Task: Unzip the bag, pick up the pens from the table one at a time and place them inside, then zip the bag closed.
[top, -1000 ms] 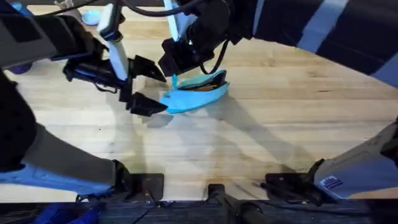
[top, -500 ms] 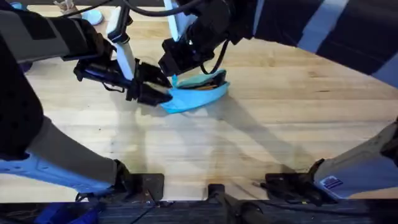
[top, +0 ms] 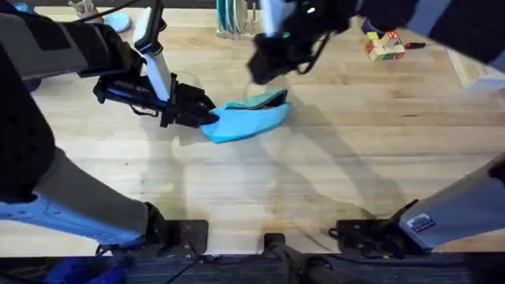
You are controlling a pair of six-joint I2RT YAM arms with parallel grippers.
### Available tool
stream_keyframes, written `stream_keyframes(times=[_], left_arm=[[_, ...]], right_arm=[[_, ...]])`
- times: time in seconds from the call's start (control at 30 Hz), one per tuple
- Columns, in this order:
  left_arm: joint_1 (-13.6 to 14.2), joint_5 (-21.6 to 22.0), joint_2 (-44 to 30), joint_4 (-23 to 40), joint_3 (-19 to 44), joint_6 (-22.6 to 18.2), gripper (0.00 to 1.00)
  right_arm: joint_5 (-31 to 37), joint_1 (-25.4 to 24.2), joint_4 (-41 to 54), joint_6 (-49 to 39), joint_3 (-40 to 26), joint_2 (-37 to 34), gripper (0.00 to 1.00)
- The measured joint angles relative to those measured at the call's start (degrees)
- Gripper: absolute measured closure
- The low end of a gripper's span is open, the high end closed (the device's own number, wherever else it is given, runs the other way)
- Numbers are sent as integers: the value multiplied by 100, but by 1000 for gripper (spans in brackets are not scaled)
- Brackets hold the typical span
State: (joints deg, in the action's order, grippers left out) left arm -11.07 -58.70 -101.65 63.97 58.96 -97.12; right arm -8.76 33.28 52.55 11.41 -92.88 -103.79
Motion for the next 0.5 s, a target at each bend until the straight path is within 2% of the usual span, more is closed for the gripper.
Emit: stream_keyframes(times=[0.3,0.4,0.5], left_arm=[[0,0,0,-57,-2,2,956],[0,0,1,-57,-7,1,956],[0,0,0,-57,-11,2,956]], right_arm=[[64,-1392,261,-290,0,0,969],[64,-1580,285,-292,0,0,969],[62,-1553,295,-311,0,0,971]])
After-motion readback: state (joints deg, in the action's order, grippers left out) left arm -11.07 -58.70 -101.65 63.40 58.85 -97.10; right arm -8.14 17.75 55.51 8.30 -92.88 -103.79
